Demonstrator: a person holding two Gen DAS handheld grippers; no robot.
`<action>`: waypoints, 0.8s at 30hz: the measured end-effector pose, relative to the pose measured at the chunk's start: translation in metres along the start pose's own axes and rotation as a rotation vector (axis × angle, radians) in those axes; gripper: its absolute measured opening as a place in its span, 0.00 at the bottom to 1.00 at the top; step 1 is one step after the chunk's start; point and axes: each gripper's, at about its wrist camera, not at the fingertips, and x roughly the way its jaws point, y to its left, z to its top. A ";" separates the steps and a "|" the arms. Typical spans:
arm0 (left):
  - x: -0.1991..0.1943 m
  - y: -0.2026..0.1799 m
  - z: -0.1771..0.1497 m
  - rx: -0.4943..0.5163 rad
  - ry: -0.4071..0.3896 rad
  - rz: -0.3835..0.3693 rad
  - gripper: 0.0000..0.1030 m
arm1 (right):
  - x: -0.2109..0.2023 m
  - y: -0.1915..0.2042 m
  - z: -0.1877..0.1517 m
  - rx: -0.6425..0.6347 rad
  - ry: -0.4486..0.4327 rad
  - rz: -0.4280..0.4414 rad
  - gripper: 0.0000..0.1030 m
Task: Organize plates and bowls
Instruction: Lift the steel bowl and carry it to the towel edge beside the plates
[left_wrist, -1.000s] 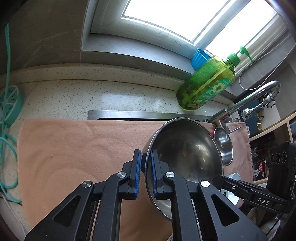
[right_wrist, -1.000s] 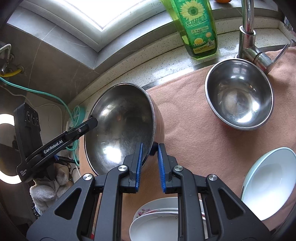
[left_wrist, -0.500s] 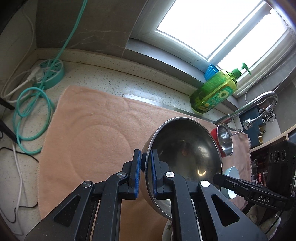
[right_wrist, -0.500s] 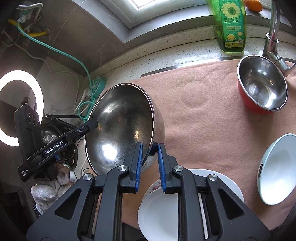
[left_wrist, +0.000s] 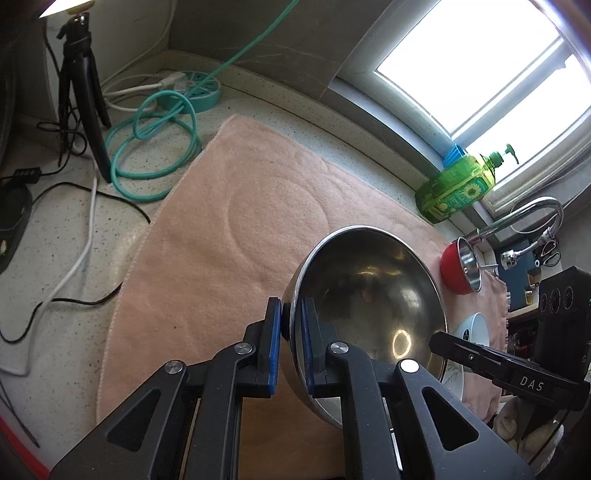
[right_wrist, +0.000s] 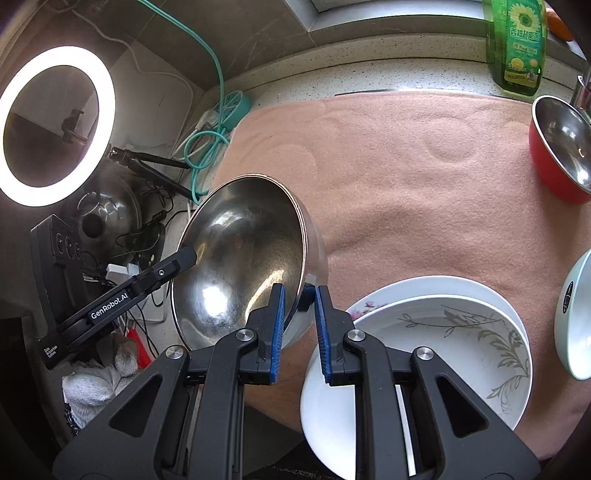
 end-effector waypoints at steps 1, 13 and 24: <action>-0.002 0.003 -0.004 -0.008 -0.002 0.004 0.09 | 0.003 0.002 -0.001 -0.008 0.008 0.001 0.16; -0.018 0.029 -0.039 -0.070 -0.007 0.042 0.09 | 0.036 0.015 -0.019 -0.058 0.103 -0.003 0.16; -0.021 0.040 -0.051 -0.097 0.003 0.052 0.09 | 0.045 0.021 -0.028 -0.082 0.144 0.002 0.16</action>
